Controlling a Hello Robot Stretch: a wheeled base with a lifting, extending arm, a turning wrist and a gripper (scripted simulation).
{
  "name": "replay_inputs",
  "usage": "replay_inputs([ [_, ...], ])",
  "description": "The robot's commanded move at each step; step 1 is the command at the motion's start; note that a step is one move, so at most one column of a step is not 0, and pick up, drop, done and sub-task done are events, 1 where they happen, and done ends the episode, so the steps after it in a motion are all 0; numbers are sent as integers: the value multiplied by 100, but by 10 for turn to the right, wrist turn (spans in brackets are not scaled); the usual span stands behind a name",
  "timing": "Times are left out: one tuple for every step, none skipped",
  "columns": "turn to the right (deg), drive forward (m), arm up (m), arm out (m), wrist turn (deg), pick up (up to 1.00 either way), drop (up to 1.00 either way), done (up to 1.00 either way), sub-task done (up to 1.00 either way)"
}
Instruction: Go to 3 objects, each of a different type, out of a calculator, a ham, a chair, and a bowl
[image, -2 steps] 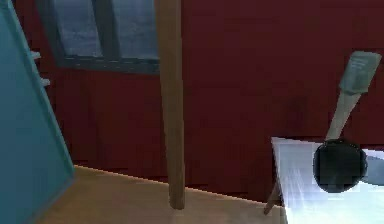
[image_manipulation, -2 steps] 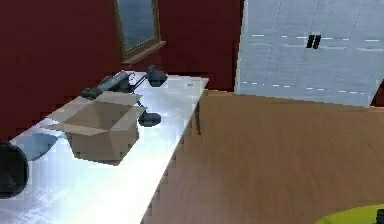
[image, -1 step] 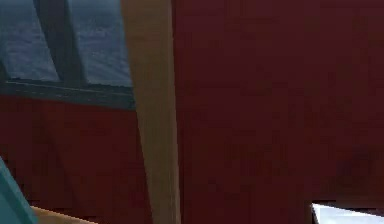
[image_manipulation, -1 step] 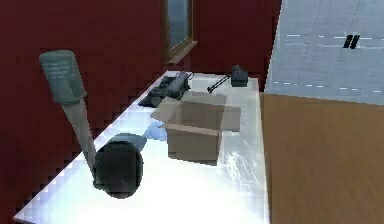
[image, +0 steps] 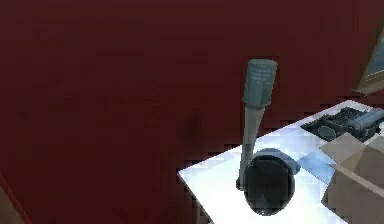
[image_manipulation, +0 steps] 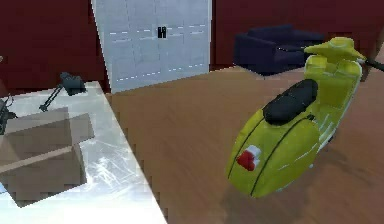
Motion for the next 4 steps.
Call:
replay_inputs([
  [240,0,0,0,0,0,0,0,0],
  [0,0,0,0,0,0,0,0,100],
  [450,0,0,0,0,0,0,0,0],
  [450,0,0,0,0,0,0,0,0],
])
